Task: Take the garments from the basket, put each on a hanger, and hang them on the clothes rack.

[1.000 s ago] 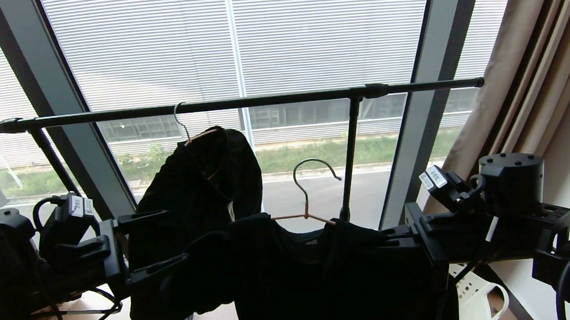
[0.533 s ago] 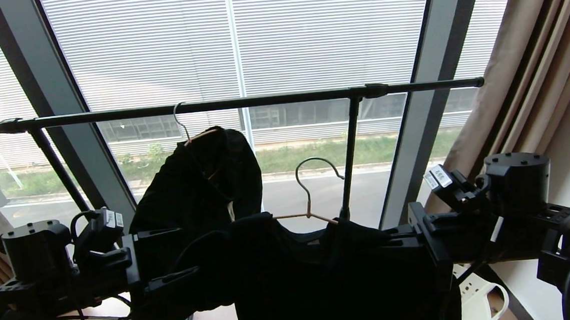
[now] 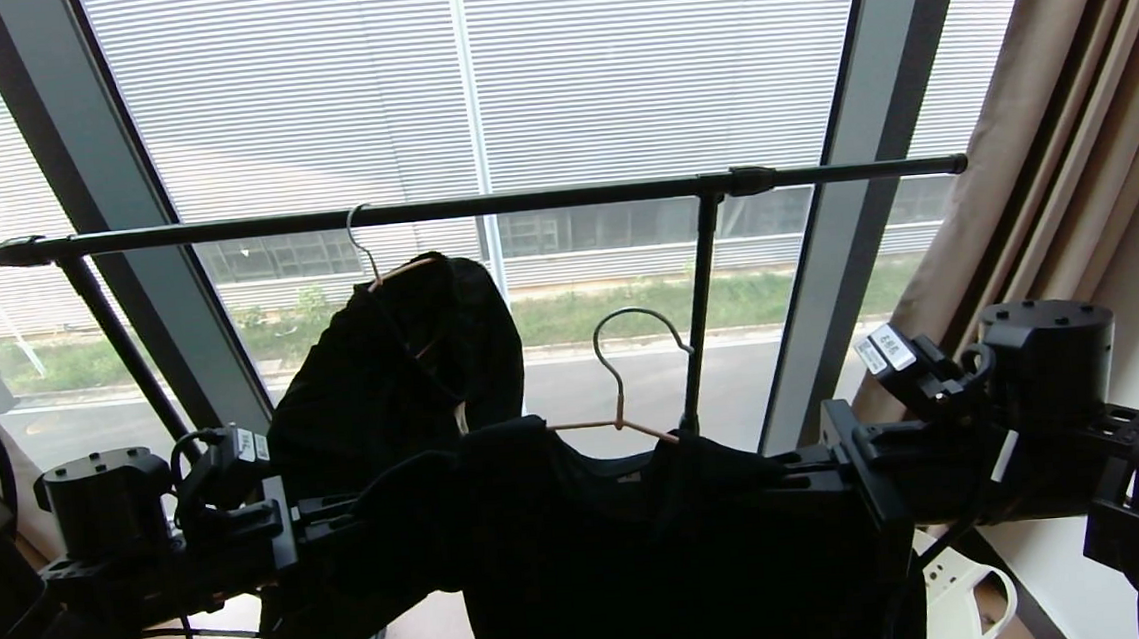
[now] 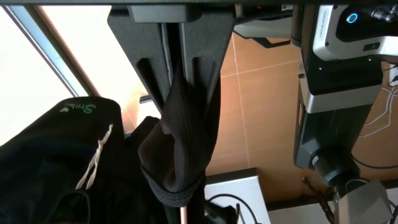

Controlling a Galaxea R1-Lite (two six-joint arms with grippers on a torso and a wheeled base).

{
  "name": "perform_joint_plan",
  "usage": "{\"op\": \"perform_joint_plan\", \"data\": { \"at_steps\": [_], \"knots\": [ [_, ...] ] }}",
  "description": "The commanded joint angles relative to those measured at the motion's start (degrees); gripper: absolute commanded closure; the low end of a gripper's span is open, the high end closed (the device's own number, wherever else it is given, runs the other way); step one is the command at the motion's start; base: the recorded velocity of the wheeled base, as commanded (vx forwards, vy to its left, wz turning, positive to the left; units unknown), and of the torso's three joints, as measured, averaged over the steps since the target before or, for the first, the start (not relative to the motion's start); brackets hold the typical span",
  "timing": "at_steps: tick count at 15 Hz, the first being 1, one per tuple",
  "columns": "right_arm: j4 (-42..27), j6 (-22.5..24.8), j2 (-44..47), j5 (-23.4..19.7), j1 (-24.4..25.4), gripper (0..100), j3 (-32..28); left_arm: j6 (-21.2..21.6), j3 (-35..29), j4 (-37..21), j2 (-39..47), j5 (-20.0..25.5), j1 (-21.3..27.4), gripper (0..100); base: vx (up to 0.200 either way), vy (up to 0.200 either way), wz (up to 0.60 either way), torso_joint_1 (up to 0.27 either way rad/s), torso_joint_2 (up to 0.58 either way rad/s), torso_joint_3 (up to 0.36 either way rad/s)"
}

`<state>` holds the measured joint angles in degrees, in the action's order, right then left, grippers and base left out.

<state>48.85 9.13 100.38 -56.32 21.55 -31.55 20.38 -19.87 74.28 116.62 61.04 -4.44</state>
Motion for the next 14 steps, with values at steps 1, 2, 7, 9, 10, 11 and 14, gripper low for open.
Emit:
{"op": "perform_joint_plan", "data": {
  "at_steps": [1,2,7,9,10,11,14],
  "knots": [
    [0.0,0.0,0.0,0.0,-0.2,100,0.0,0.1,0.2,0.4,1.5,0.1,-0.1,100,0.000,0.000,0.00,0.000,0.00,0.000],
    [0.0,0.0,-0.1,0.0,-0.4,100,0.0,0.1,0.3,1.2,2.0,0.1,-0.1,100,0.000,0.000,0.00,0.000,0.00,0.000],
    [0.0,0.0,-0.3,-1.0,-2.8,100,-0.4,0.1,0.4,7.5,5.6,0.2,-2.4,100,0.000,0.000,0.00,0.000,0.00,0.000],
    [2.0,-0.1,-0.2,-2.7,-4.0,100,-0.1,0.1,1.3,12.6,8.5,1.7,-2.5,100,0.000,0.000,0.00,0.000,0.00,0.000],
    [2.7,-0.2,-0.2,-2.7,-4.0,100,0.1,-0.2,1.9,15.5,9.7,2.9,-2.6,100,0.000,0.000,0.00,0.000,0.00,0.000],
    [2.7,-0.2,-0.2,-2.7,-4.3,100,0.1,-0.6,2.2,15.7,10.6,2.9,-2.6,100,0.000,0.000,0.00,0.000,0.00,0.000],
    [2.8,-0.2,-0.3,-2.7,-5.0,100,0.0,-1.5,2.5,15.7,11.0,2.9,-2.6,100,0.000,0.000,0.00,0.000,0.00,0.000]
  ]
}}
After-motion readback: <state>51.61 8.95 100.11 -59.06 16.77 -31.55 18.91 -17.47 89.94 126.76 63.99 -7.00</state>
